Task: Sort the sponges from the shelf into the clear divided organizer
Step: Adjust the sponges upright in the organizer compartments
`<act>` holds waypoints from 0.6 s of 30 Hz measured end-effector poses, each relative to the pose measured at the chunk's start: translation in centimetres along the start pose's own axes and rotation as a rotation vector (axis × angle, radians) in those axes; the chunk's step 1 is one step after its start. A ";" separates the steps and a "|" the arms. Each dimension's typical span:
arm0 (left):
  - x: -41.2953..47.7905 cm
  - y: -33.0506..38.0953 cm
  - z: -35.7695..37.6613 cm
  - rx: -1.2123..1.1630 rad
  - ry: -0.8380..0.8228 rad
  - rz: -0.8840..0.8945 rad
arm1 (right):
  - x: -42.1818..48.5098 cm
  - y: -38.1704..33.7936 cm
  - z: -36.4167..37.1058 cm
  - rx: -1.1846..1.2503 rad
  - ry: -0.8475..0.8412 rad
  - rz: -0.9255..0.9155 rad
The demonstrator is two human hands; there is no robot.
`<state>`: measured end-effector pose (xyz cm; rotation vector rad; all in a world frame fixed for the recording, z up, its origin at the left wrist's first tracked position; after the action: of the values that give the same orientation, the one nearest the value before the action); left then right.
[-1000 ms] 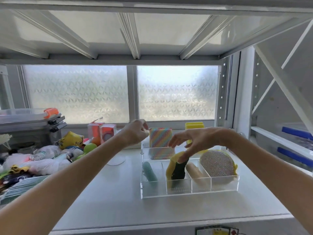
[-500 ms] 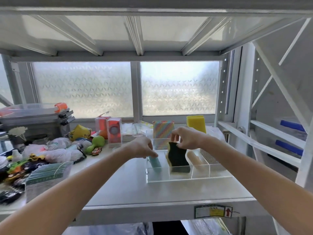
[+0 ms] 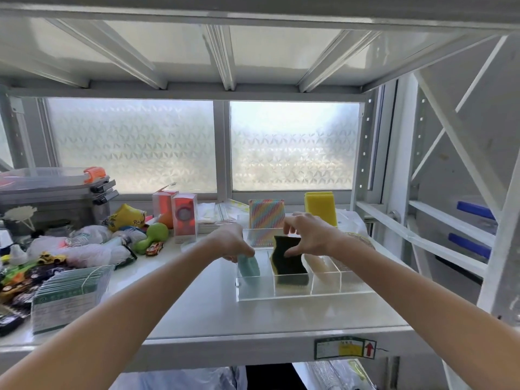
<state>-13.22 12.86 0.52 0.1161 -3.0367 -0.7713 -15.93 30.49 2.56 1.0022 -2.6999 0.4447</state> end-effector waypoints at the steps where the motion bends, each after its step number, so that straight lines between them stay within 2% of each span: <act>1: 0.1 -0.2 -0.1 -0.006 -0.008 -0.006 | -0.2 0.3 -0.7 -0.002 0.045 0.013; 3: 0.2 -0.5 -0.2 -0.026 -0.029 -0.007 | -0.8 1.4 -2.3 0.025 0.080 0.072; 4: 0.2 -0.7 -0.3 -0.040 -0.041 -0.008 | -1.1 2.1 -2.9 0.030 0.025 0.122; 7: 0.3 -1.3 -0.3 -0.075 -0.062 -0.014 | -2.2 3.6 -2.1 0.043 -0.321 0.268; 10: 0.3 -1.6 -0.3 -0.109 -0.077 -0.014 | -3.0 4.1 -0.7 0.192 -0.466 0.338; 14: 0.1 -1.6 -0.2 -0.130 -0.093 -0.004 | -3.8 4.5 -0.2 0.378 -0.541 0.370; 18: 0.0 -1.4 -0.3 -0.123 -0.113 0.001 | -3.2 5.0 -0.4 0.262 -0.440 0.354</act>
<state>-13.13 11.49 0.06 0.0719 -3.0824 -0.9945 -16.82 36.17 0.88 0.7461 -3.3049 0.7333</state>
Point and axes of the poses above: each hand's wrist, its own x-axis towards the middle knuckle, its own z-axis out of the palm, y = z × x, the point moved 5 cm from there along x, towards the middle knuckle, and after that the axes turned 4 degrees about x, right-handed, at the moved point
